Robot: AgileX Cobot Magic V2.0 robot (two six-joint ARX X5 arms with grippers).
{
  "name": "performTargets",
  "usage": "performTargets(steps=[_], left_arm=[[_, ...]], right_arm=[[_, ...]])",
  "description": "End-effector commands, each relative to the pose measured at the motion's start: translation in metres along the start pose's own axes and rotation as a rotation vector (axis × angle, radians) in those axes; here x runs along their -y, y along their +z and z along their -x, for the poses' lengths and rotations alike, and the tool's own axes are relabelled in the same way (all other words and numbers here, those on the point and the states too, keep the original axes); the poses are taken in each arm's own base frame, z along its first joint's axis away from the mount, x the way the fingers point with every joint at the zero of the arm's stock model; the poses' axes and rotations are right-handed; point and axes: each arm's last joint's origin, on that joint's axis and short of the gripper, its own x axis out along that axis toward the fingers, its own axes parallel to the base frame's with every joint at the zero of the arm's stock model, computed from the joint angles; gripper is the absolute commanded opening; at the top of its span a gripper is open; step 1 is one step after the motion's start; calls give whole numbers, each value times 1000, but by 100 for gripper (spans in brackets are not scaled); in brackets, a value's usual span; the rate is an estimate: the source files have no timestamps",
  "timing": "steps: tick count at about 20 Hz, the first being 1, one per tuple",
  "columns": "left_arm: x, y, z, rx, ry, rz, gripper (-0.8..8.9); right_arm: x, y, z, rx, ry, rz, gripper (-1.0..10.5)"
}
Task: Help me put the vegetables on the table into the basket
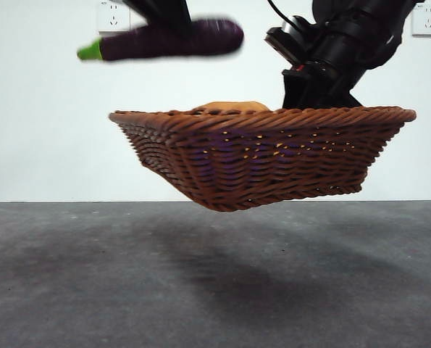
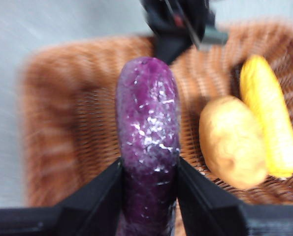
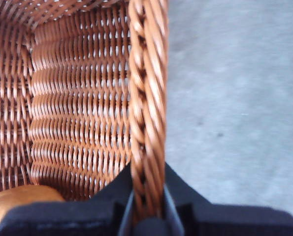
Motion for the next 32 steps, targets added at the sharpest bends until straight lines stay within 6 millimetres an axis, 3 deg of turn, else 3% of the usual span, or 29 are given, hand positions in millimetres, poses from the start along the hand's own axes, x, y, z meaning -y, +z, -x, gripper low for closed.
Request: performTargets(steps=[1,5,9,17,21,22,24,25,29,32], left_arm=[[0,3,-26,-57,-36,-40,-6],[-5,3,-63,-124,-77,-69,-6],[-9,4,-82,-131,-88,-112,-6],[20,29,-86,-183,52,-490,-8],[22,27,-86,-179,12,-492,1],[21,26,-86,-162,-8,-459,18],[19,25,-85,-153,-18,-397,318],[19,25,-85,-156,-12,-361,387],[16,15,-80,-217,-40,-254,382],[13,16,-55,-154,23,-188,382]], right_arm=[[0,-1,-3,-7,20,-16,-9],[-1,0,-3,-3,21,-12,-8],[-2,2,-4,12,22,1,-9],[-2,2,-4,16,23,4,-9],[-3,2,-4,12,48,3,-8],[-3,2,-4,16,48,4,-8],[-3,2,-4,13,49,3,-8],[-3,2,-4,13,49,2,-8],[-3,2,-4,13,48,2,-8],[-2,2,-3,20,47,1,-8]])
